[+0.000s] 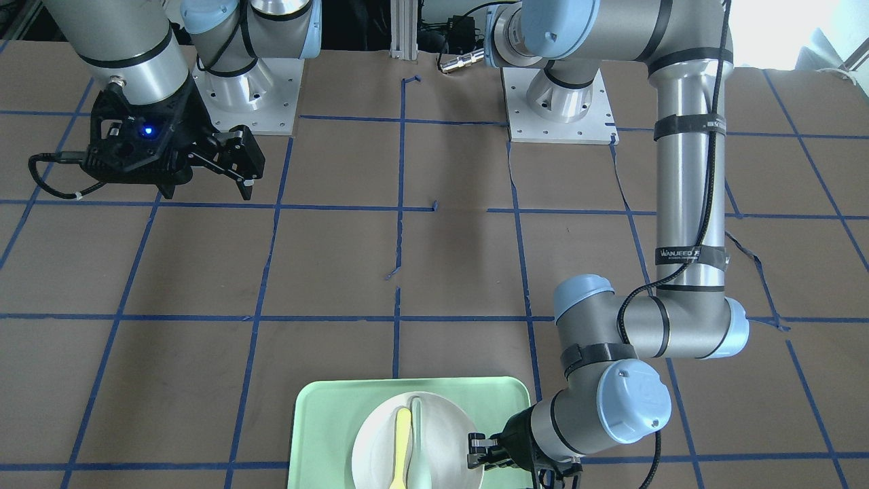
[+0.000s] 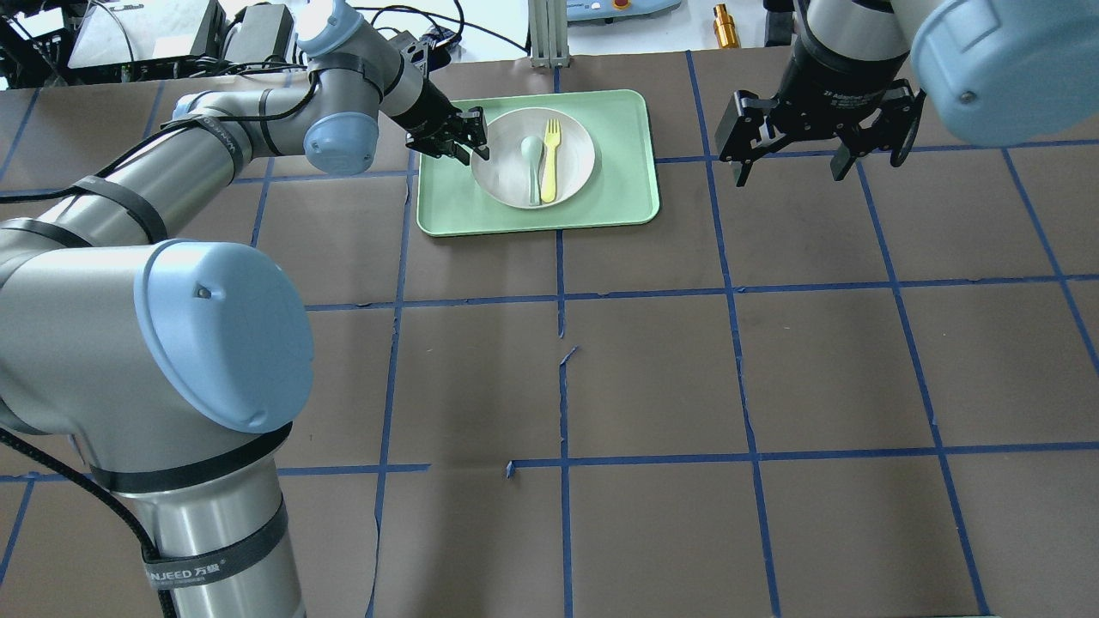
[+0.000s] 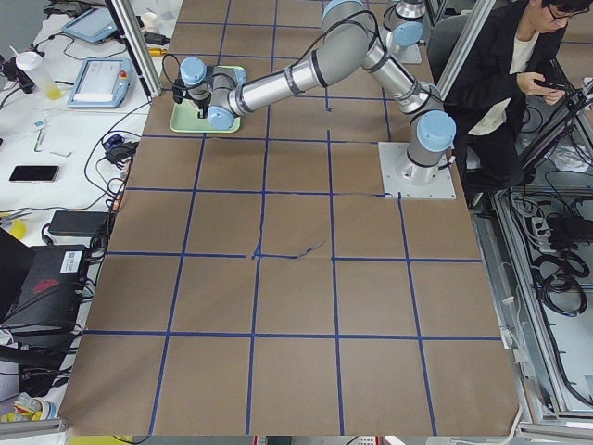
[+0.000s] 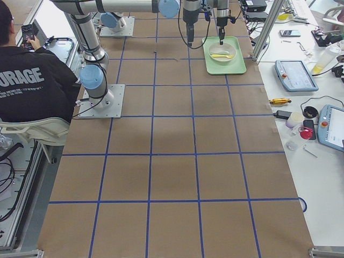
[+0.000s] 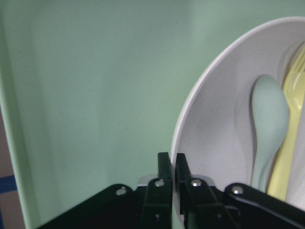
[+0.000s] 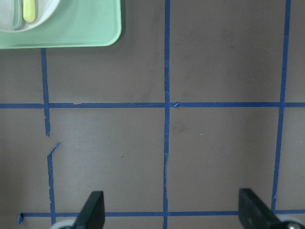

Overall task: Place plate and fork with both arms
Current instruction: 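Release the plate and raise the left gripper away from the tray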

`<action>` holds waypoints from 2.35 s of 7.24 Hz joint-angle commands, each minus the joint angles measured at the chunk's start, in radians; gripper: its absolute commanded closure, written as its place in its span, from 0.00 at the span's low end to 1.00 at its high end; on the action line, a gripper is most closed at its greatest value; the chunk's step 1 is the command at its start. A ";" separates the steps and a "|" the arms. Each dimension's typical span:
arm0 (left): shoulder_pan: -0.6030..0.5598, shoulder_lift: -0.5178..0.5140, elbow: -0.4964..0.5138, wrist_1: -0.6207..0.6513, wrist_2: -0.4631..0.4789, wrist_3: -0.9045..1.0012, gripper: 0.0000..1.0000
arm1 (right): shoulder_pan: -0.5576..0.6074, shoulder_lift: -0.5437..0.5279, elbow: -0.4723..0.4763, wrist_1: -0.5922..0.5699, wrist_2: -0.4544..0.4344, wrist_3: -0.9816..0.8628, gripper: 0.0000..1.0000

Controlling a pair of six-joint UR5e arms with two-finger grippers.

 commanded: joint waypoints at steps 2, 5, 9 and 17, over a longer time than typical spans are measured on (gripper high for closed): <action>0.091 0.195 -0.091 -0.164 0.103 0.001 0.00 | -0.001 0.002 -0.001 -0.002 -0.002 0.000 0.00; 0.116 0.470 -0.218 -0.357 0.356 0.027 0.00 | 0.001 0.002 0.000 -0.002 0.000 0.001 0.00; -0.015 0.693 -0.235 -0.526 0.431 -0.173 0.00 | 0.001 0.000 -0.001 -0.009 0.009 0.002 0.00; -0.059 0.754 -0.313 -0.552 0.433 -0.206 0.00 | 0.055 0.195 -0.079 -0.213 0.007 0.049 0.00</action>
